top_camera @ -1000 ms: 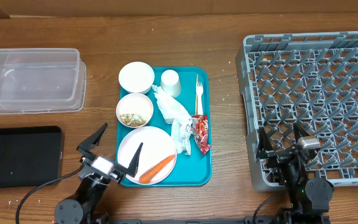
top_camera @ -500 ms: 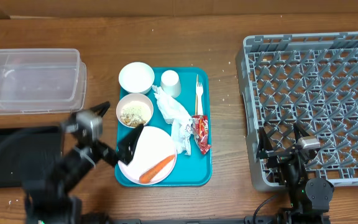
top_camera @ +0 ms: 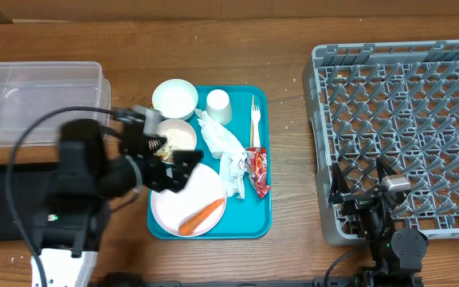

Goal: Sort waste into correct bins and load items into the dishwasher
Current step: 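Grasp the orange carrot on the white plate with the left gripper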

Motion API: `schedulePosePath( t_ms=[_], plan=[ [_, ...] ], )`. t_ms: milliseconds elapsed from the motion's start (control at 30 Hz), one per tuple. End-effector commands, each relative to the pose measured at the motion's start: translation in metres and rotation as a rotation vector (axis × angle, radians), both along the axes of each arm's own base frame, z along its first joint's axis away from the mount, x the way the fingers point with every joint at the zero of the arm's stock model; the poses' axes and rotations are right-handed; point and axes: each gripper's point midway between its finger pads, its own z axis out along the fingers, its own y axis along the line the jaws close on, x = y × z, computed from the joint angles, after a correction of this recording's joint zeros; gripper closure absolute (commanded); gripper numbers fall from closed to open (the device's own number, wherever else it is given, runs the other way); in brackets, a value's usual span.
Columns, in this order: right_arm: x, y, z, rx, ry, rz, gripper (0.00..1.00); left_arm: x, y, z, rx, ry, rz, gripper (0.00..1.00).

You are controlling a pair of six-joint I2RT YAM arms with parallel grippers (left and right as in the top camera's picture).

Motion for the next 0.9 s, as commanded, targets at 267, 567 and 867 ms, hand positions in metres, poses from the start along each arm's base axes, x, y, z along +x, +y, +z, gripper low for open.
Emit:
schedulePosePath(
  t_ms=[267, 567, 867],
  plan=[
    [0.0, -0.001, -0.002, 0.002, -0.003, -0.004, 0.0, -0.011, -0.016, -0.086, 0.448, 0.229, 0.161, 0.0],
    [0.0, -0.001, -0.002, 0.002, -0.003, -0.004, 0.0, -0.042, -0.006, -0.162, 0.67, 0.558, 0.057, 0.0],
    [0.0, -0.001, -0.002, 0.002, -0.003, -0.004, 0.0, -0.055, -0.006, -0.221, 0.742, 0.693, -0.026, 0.0]
  ],
)
